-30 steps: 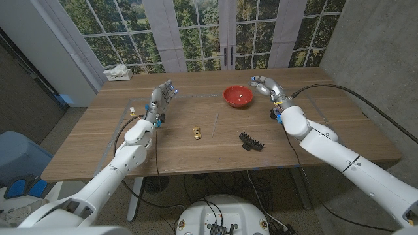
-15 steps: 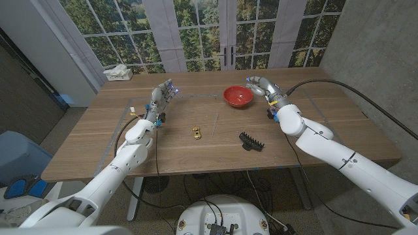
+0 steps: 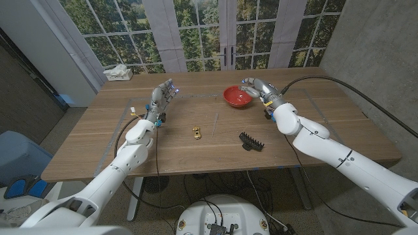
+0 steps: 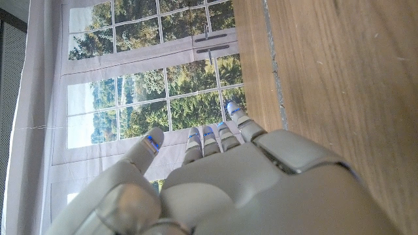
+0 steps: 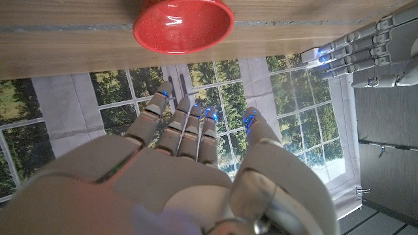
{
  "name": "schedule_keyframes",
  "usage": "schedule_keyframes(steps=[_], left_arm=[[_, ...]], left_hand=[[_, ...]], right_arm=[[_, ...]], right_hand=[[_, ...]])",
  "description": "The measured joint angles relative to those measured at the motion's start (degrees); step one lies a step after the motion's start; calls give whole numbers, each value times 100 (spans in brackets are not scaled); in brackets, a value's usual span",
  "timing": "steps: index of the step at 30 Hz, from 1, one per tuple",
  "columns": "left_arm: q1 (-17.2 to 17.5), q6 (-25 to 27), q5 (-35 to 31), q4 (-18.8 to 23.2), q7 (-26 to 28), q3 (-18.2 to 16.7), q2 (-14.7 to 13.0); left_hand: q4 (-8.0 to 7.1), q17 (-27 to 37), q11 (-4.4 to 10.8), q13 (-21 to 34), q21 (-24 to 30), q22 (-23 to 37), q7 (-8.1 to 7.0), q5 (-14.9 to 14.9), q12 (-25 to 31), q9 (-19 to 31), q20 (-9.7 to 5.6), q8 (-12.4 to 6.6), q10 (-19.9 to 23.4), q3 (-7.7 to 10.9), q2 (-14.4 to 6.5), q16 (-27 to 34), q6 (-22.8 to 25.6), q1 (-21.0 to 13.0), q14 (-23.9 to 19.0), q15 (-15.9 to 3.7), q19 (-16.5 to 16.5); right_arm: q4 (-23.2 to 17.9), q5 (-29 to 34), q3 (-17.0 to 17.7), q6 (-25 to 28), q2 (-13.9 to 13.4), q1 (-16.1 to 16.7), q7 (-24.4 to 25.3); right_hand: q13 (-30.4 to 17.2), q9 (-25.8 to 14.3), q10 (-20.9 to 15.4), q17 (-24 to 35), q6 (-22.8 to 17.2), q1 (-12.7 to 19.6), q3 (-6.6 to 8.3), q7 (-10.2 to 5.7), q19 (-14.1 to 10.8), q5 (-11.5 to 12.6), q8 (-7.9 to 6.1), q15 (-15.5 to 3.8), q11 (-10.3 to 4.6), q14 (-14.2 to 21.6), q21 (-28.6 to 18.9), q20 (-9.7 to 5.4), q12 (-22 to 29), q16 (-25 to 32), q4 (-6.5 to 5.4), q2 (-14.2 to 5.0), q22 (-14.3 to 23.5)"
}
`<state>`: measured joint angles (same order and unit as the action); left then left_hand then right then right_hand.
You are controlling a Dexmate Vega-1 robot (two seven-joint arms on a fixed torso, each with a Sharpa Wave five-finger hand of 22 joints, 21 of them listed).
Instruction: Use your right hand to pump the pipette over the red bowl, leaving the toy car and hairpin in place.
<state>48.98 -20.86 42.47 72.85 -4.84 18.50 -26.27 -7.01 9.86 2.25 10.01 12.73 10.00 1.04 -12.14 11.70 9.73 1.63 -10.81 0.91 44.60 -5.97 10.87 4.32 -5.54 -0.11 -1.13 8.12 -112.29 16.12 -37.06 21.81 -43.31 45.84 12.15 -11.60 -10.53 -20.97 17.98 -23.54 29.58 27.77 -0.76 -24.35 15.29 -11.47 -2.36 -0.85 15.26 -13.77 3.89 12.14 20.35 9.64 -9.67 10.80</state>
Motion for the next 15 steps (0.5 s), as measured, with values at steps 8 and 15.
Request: schedule_keyframes(steps=[8, 15], left_arm=[[72, 0, 4, 98, 12, -9, -36], [113, 0, 18, 142, 15, -21, -58]], left_hand=[[0, 0, 20, 0, 0, 0, -32, 30, 0, 0, 0, 0, 20, 0, 0, 0, 32, 0, 0, 0, 0], [0, 1, 20, -1, 0, 0, -32, 39, 0, 0, 0, 23, 20, 0, 0, 0, 32, 0, 0, 0, 0]], right_arm=[[-37, 292, -156, 59, -2, -93, -245], [-45, 465, -252, 75, 15, -162, -426]], right_hand=[[0, 0, 0, 25, -10, 0, 0, -9, 0, 0, 0, 0, 1, 0, -23, 0, 0, 22, 0, 1, 0], [1, 1, 0, 26, -10, 97, 0, -9, 0, 0, 0, 0, 1, 0, -23, 0, 0, 26, 0, 97, 0]])
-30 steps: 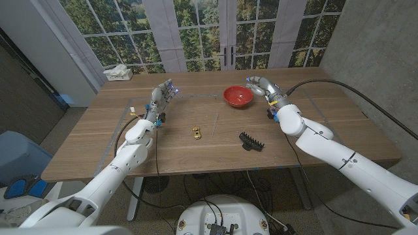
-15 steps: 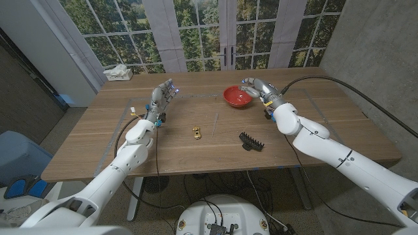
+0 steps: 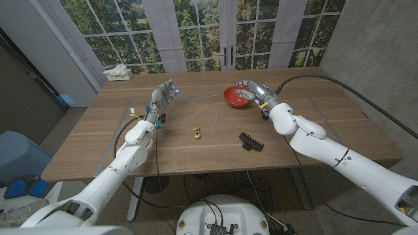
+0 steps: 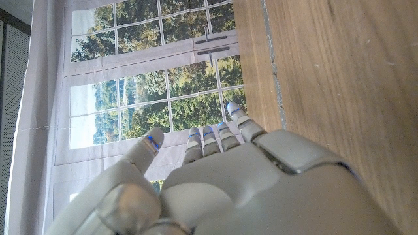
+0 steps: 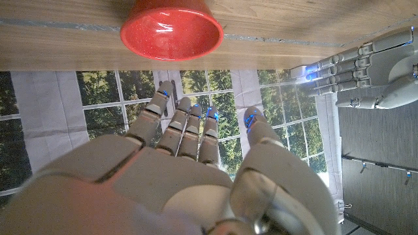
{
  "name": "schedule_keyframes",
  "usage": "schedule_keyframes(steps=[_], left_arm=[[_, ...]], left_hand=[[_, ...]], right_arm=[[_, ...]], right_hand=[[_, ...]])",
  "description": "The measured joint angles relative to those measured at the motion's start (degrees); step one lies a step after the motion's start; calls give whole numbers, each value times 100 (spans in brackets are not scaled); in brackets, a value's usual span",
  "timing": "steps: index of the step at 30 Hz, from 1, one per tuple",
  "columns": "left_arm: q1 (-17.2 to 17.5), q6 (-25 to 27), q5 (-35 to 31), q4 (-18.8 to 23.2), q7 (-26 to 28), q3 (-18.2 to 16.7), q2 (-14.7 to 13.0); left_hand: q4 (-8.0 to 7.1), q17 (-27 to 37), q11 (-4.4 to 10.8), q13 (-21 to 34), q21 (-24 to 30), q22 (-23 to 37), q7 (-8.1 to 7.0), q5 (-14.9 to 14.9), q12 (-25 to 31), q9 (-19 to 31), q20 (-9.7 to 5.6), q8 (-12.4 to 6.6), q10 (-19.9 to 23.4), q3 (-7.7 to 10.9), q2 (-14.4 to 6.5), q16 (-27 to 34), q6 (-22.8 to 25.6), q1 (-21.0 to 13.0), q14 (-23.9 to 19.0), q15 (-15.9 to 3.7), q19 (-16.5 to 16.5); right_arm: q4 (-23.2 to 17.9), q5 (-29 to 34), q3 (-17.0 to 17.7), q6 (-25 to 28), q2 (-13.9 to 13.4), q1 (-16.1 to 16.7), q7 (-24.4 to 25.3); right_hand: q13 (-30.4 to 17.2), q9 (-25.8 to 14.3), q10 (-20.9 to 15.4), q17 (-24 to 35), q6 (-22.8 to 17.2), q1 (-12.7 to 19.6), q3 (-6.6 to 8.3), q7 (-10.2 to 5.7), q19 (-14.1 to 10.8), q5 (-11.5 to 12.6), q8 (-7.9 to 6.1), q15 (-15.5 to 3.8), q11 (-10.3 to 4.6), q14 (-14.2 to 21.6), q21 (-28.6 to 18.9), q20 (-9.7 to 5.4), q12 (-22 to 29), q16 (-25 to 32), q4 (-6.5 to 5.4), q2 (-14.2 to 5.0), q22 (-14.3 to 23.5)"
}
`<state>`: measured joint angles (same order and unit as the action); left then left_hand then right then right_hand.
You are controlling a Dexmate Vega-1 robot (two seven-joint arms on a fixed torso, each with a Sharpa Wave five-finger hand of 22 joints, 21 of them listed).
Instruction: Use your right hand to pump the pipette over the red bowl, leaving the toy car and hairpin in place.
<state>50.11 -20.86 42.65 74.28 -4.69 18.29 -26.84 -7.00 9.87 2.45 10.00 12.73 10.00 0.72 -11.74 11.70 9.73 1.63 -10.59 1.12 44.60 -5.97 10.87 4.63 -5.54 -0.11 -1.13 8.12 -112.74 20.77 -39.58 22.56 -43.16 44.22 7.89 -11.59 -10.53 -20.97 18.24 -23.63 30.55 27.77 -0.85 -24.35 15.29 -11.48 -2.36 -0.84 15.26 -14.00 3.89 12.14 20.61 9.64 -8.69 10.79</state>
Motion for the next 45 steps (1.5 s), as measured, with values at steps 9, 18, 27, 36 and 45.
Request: schedule_keyframes(steps=[9, 18, 27, 36, 45], left_arm=[[53, 0, 23, 39, -6, -20, -22], [106, -30, 46, 77, -18, -45, -43], [151, -38, 62, 107, -27, -61, -62], [186, -51, 80, 117, -42, -74, -69], [236, -71, 97, 142, -46, -92, -80]], left_hand=[[0, 0, 0, 0, 0, 0, 0, 0, 0, 0, 0, 0, 0, 0, 0, 0, -1, 0, 0, 0, 0], [0, 1, 0, 0, 0, 0, 0, 0, -8, 0, 0, 0, 0, 0, 0, 0, -1, 0, 0, 0, 0], [0, 1, 0, 0, 0, 0, 0, 0, -28, -1, 0, 0, -1, 0, 0, -28, -1, 0, 0, 0, 0], [0, 1, 0, -1, 0, 0, 0, 0, -28, -1, 0, 0, -1, -1, 0, -28, -1, 0, 0, 0, 0], [0, 1, 0, -1, 0, 0, 0, 0, -27, -1, 0, 0, -1, -1, 0, -28, -1, 0, 0, 0, 0]], right_arm=[[8, 228, -141, 0, 57, -129, -250], [70, 444, -286, -62, 118, -275, -508], [156, 644, -419, -140, 192, -412, -741], [243, 841, -551, -232, 277, -540, -970], [346, 1012, -686, -311, 358, -652, -1169]], right_hand=[[0, 0, 0, 26, 0, 14, 0, 0, -21, 0, 0, 0, 0, 0, 1, -21, 0, 18, 0, -45, 0], [0, 0, -1, 53, -20, 14, 0, -20, -21, 0, 0, 0, 0, 0, 1, -21, 0, 18, 0, -45, 29], [-20, 0, -32, 79, -20, 15, 0, -20, -21, 0, 0, 0, -31, 0, 1, -21, 0, 18, 0, -45, 28], [-28, 0, -30, 99, -41, 75, 0, -40, -21, 0, 0, 0, -31, 0, 1, -21, 0, 63, 0, -106, 28], [-27, 0, -20, 106, -93, 75, 0, -50, -21, 0, 0, 0, -41, 0, -21, -21, 0, 63, 0, -105, 28]])
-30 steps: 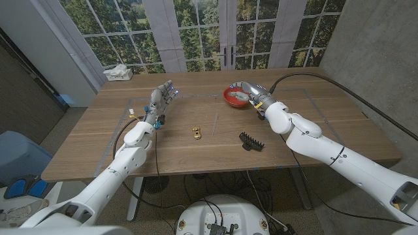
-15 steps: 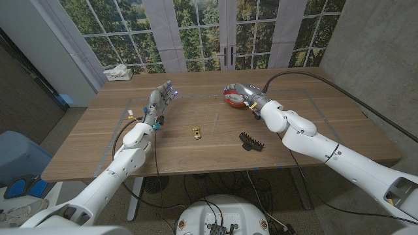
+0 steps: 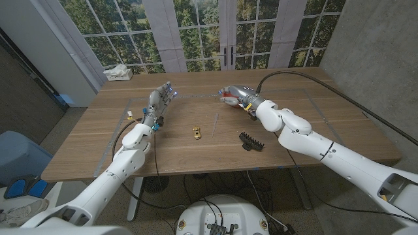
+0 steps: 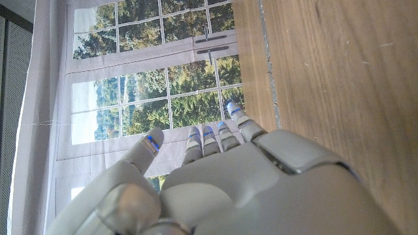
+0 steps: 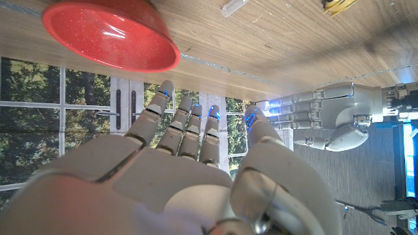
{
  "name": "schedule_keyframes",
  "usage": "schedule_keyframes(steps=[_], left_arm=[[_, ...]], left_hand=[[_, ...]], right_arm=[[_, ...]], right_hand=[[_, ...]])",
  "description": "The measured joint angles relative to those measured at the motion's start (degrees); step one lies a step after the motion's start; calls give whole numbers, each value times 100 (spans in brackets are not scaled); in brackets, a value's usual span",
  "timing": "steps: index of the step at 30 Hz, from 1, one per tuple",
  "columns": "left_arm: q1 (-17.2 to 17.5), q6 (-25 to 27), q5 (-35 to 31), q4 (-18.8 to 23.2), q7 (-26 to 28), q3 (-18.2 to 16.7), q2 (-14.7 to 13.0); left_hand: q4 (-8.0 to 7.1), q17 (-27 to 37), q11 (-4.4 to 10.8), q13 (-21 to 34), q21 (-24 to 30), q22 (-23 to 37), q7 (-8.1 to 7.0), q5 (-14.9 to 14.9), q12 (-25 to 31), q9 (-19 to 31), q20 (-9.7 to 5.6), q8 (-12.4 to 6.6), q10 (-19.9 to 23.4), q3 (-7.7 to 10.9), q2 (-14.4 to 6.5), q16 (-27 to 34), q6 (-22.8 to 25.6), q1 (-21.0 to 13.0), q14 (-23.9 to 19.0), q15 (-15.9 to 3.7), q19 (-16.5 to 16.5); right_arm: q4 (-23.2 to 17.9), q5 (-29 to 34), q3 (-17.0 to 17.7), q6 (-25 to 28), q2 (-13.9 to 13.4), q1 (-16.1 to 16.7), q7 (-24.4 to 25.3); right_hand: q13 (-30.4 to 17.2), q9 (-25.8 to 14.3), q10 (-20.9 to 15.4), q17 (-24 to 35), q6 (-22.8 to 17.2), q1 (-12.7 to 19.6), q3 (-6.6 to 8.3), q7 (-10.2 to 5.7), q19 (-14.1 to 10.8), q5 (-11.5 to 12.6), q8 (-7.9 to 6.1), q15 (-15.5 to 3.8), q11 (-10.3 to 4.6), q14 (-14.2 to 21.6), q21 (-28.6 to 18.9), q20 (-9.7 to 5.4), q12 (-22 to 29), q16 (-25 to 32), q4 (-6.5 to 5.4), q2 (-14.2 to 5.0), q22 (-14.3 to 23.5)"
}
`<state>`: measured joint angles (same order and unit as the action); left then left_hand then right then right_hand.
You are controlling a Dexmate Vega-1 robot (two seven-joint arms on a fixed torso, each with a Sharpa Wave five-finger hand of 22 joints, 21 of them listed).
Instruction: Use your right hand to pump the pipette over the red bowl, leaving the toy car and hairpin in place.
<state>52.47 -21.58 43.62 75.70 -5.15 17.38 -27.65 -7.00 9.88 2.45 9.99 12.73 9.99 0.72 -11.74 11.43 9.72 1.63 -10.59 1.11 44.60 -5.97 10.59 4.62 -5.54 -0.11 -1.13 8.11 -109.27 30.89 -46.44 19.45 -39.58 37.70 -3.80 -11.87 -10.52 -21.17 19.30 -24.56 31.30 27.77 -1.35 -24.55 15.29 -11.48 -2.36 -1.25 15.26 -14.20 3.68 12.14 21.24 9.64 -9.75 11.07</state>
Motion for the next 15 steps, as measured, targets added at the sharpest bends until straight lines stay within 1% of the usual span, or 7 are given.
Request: schedule_keyframes(steps=[5, 10, 12, 15], left_arm=[[28, -4, 8, 22, 0, -11, -10], [48, -9, 12, 42, 0, -16, -17], [58, -11, 13, 51, 0, -17, -22], [72, -16, 16, 63, 0, -20, -26]], left_hand=[[0, 0, 0, 0, 0, 0, 0, 0, 0, 0, 0, 0, 0, 0, 0, 0, 0, 0, 0, 0, 0], [0, 0, 0, 0, 0, 0, 0, 0, 0, 0, 0, 0, 0, 0, 0, 0, 0, 0, 0, 0, 0], [0, 0, 0, 0, -24, 0, 0, 0, 0, 0, 0, 0, 0, 0, 0, 0, 0, 0, 0, 0, 0], [0, 0, 0, 0, -24, 0, 0, 0, -21, 0, 0, 0, 0, 0, 0, 0, 0, 0, 0, 0, 0]], right_arm=[[52, 112, -55, -52, 41, -51, -132], [92, 200, -104, -94, 75, -88, -222], [102, 226, -115, -103, 83, -96, -253], [119, 272, -136, -115, 99, -107, -297]], right_hand=[[0, 0, 0, 27, 0, 0, 0, 0, -41, 0, 0, 0, 0, 0, 0, -41, 0, 0, 0, 0, 0], [0, 0, -21, 26, 0, 2, 0, 0, -41, 0, 0, 0, -20, 0, 0, -41, 0, 0, 0, 2, 0], [0, 0, -21, 26, 0, 61, 0, 0, -41, 0, 0, 0, -20, 0, 0, -41, 0, 25, 0, 61, -1], [0, 0, -21, 35, 0, 61, 0, 0, -41, 0, 0, 0, -20, 0, 0, -41, 0, 43, 0, 61, -1]])
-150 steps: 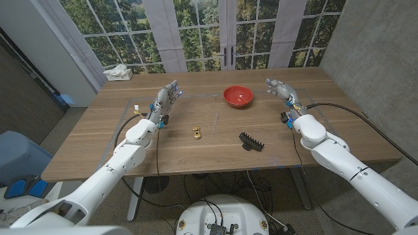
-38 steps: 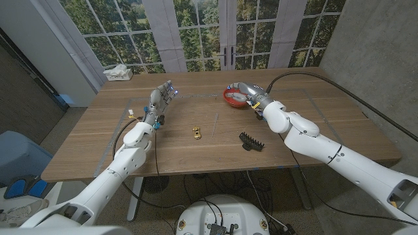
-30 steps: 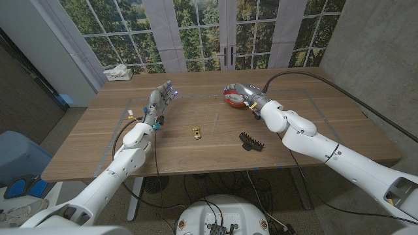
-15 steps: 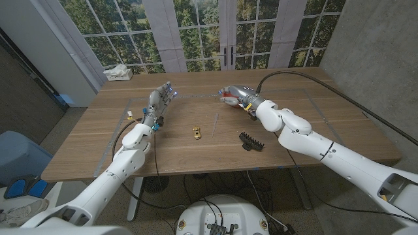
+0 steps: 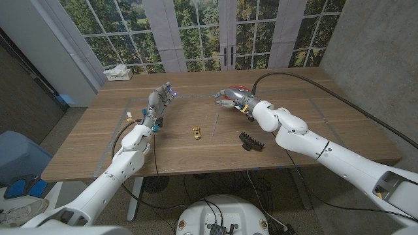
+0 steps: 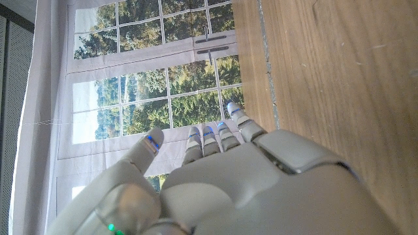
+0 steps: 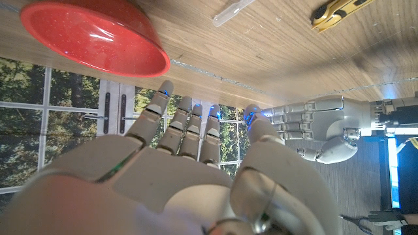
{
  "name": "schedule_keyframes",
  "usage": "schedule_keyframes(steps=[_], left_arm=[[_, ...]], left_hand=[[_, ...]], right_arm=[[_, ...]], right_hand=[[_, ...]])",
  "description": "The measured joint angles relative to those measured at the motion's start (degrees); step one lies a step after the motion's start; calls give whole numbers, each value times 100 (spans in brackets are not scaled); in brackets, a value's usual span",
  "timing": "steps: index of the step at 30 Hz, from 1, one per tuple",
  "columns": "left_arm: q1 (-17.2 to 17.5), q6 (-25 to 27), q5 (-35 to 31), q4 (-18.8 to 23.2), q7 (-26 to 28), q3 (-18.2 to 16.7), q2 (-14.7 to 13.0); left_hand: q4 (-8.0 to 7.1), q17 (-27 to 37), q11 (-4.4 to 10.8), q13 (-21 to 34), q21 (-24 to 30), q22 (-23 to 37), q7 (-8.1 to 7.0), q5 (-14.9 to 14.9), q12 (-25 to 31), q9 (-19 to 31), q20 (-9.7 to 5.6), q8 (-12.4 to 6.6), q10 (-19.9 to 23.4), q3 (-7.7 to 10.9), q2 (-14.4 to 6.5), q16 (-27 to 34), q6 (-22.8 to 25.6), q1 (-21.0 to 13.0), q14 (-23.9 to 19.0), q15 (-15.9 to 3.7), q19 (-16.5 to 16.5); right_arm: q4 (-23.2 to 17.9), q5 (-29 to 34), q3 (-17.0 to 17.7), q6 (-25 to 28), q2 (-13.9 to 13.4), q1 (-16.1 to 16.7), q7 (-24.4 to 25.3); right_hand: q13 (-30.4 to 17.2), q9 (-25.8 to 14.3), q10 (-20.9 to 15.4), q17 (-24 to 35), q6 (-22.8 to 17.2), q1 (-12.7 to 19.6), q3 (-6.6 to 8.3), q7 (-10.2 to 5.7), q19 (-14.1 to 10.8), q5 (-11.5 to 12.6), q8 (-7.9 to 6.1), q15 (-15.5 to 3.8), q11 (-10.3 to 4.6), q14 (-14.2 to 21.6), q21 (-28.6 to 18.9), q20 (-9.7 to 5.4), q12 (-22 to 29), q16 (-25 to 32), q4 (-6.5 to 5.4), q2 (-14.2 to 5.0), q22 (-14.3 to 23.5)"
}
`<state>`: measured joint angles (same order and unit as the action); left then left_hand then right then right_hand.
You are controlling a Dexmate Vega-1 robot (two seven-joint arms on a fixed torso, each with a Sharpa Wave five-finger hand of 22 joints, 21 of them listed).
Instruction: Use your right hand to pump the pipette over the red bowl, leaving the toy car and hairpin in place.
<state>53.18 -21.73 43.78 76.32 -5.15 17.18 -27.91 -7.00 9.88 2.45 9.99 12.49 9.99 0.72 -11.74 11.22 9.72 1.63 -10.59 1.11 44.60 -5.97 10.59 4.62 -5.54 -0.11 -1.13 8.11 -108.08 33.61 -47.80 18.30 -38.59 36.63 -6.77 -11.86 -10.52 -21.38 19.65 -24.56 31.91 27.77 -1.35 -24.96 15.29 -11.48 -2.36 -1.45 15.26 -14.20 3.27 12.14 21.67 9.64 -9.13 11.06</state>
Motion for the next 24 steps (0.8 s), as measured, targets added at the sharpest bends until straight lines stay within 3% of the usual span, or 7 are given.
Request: schedule_keyframes(steps=[12, 19, 24], left_arm=[[75, -5, 9, 91, 14, -16, -30], [123, -5, 20, 145, 20, -26, -53], [145, -5, 29, 161, 20, -35, -62]], left_hand=[[0, 0, 0, 0, 0, 0, 0, 0, 0, 0, 0, 0, 0, 0, 0, 0, 0, 0, 0, 0, 0], [0, 0, 0, 0, 0, 0, 0, 0, 2, 0, 0, 0, 0, 0, 0, 0, 0, 0, 0, 0, 0], [0, 0, 0, 0, 0, 0, 0, 0, 2, 0, 0, 0, 0, 0, 0, 0, 0, 0, 0, 0, 0]], right_arm=[[77, 256, -121, -44, 61, -45, -140], [139, 492, -209, -50, 106, -77, -180], [186, 711, -281, -44, 146, -104, -212]], right_hand=[[0, 0, 33, 28, 63, 54, 0, -63, -47, 0, 0, 0, -74, 0, -23, -47, 0, 0, 0, -52, 0], [0, 0, 0, 44, 93, 242, 32, -94, -84, 0, 0, 32, -124, 32, -44, -84, 0, 46, 32, 49, 0], [1, -19, 0, 44, 93, 348, 66, -156, -114, 0, 0, 32, -186, 32, -66, -114, 0, 46, 66, -15, -1]])
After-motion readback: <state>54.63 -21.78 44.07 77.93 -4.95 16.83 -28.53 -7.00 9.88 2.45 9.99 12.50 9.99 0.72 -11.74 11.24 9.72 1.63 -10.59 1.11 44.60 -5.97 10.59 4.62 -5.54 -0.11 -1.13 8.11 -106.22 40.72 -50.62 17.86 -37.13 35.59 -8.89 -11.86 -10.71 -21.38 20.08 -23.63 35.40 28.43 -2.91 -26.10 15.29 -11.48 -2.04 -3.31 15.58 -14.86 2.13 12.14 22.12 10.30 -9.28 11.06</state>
